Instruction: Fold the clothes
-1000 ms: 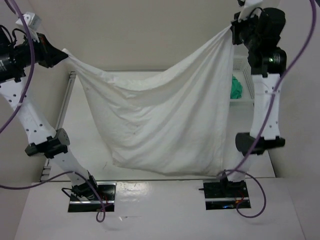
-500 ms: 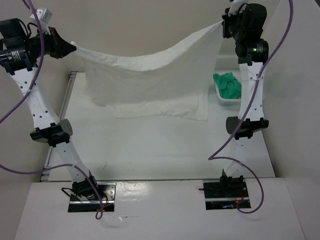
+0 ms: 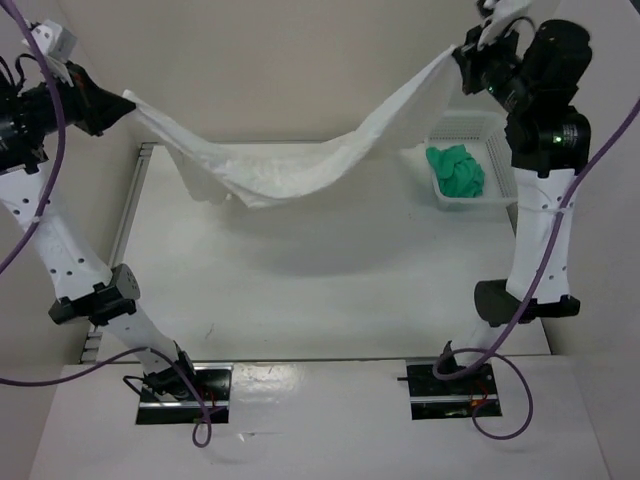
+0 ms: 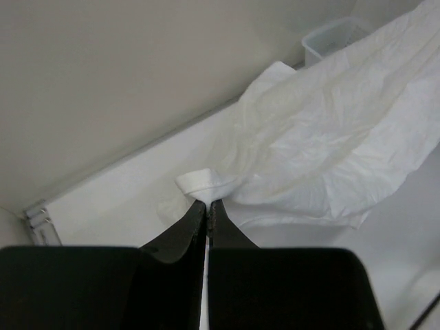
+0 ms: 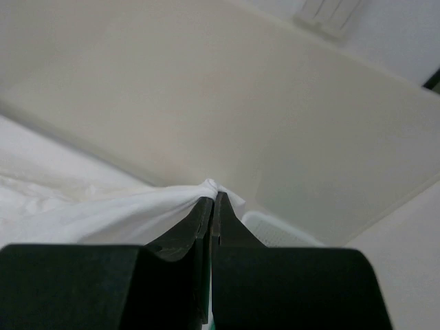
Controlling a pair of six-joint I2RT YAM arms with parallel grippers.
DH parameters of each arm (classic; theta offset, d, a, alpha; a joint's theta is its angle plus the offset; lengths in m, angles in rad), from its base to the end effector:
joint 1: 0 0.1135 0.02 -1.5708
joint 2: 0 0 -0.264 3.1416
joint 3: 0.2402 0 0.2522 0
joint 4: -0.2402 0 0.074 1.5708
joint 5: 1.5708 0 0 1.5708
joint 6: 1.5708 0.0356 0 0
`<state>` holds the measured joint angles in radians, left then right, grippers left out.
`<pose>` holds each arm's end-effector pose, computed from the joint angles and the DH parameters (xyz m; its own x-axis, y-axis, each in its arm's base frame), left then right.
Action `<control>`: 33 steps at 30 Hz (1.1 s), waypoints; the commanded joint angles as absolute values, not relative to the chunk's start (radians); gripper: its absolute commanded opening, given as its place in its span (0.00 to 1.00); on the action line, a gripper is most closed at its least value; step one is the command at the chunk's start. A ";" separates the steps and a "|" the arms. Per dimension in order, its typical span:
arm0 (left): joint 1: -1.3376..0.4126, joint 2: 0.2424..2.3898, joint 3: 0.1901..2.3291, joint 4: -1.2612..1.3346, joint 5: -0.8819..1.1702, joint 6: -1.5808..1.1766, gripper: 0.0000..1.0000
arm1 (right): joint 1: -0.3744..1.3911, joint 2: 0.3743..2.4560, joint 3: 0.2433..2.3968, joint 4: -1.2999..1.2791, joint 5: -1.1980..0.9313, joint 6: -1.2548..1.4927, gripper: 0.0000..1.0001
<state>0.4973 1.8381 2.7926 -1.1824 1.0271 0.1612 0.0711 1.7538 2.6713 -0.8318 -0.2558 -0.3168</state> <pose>0.2539 0.1032 0.5818 -0.1180 0.0304 -0.9925 0.5115 0.8586 -0.0345 0.2760 0.0287 0.6134 0.1809 -0.2893 -0.9400 -0.2776 0.9019 -0.3310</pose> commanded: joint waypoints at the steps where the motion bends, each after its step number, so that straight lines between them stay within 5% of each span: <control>1: 0.517 1.890 2.509 -1.302 1.043 0.339 0.00 | 0.098 1.749 2.259 -0.870 -0.293 -0.446 0.00; 6: 0.517 1.867 1.971 -1.194 0.839 0.472 0.00 | 0.248 1.513 1.541 -0.647 -0.051 -0.652 0.00; 12: 0.508 1.795 1.645 -1.232 0.700 0.700 0.00 | 0.356 1.375 1.292 -0.827 -0.118 -0.727 0.00; 24: 0.499 1.453 1.330 -1.293 0.379 0.919 0.00 | 0.476 1.129 1.241 -1.261 -0.106 -0.873 0.00; 33: 0.499 1.203 1.114 -1.302 0.129 1.057 0.00 | 0.476 1.020 1.118 -1.299 -0.046 -0.884 0.00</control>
